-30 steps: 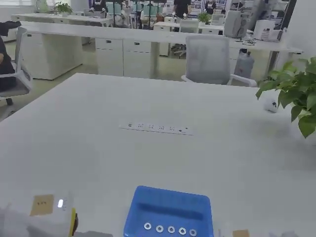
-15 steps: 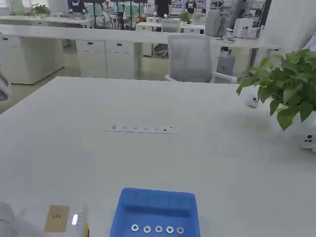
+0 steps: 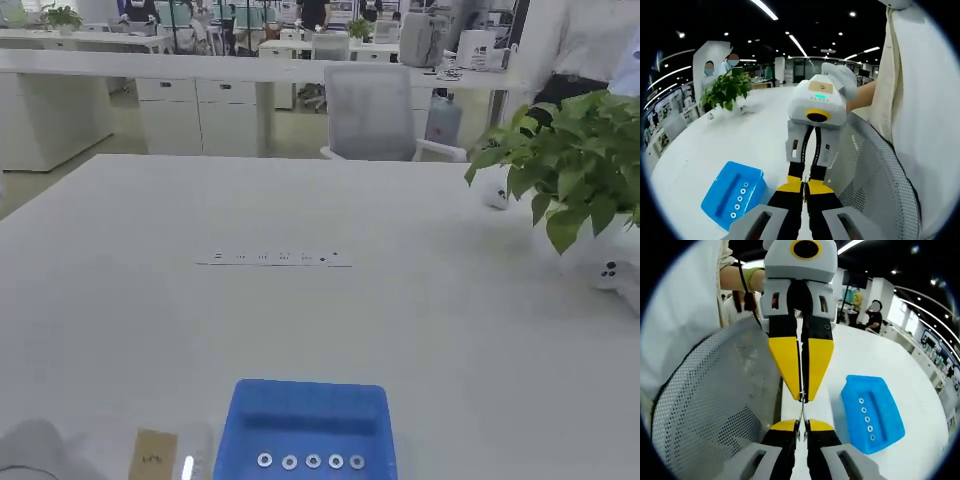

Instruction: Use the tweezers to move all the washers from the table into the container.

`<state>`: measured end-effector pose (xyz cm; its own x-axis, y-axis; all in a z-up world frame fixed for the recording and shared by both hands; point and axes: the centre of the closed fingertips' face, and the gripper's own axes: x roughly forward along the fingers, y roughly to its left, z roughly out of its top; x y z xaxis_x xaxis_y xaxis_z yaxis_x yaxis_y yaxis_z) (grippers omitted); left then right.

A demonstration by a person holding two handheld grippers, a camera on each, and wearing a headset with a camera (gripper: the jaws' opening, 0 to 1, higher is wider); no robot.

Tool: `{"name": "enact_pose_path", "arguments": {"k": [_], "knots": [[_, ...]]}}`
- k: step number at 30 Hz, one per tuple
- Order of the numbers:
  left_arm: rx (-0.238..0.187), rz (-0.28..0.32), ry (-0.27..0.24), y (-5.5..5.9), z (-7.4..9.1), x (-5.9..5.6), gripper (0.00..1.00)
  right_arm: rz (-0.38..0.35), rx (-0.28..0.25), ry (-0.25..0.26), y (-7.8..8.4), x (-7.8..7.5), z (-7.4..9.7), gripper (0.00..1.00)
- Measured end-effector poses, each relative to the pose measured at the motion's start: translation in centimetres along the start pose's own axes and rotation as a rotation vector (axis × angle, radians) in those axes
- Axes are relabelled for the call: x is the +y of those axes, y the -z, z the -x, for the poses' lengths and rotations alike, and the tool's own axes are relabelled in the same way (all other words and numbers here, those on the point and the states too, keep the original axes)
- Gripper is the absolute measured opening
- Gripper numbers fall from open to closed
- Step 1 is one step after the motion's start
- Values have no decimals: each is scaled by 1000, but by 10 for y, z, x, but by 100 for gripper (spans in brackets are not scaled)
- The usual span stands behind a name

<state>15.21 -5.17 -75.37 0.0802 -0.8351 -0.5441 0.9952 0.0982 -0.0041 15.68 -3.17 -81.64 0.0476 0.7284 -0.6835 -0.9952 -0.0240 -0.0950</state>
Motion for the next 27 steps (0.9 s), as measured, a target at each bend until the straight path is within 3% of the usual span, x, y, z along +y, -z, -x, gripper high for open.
{"name": "enact_pose_path", "arguments": {"k": [11,18,27], "knots": [[73,-23,-37,14,-3,12,0,-18,17,15,11,-12,-5,3],[141,2,-48,32,-4,16,0,-30,32,-3,18,-11,-14,3],[186,25,-52,46,3,20,0,-72,0,-13,15,-12,-21,5]]}}
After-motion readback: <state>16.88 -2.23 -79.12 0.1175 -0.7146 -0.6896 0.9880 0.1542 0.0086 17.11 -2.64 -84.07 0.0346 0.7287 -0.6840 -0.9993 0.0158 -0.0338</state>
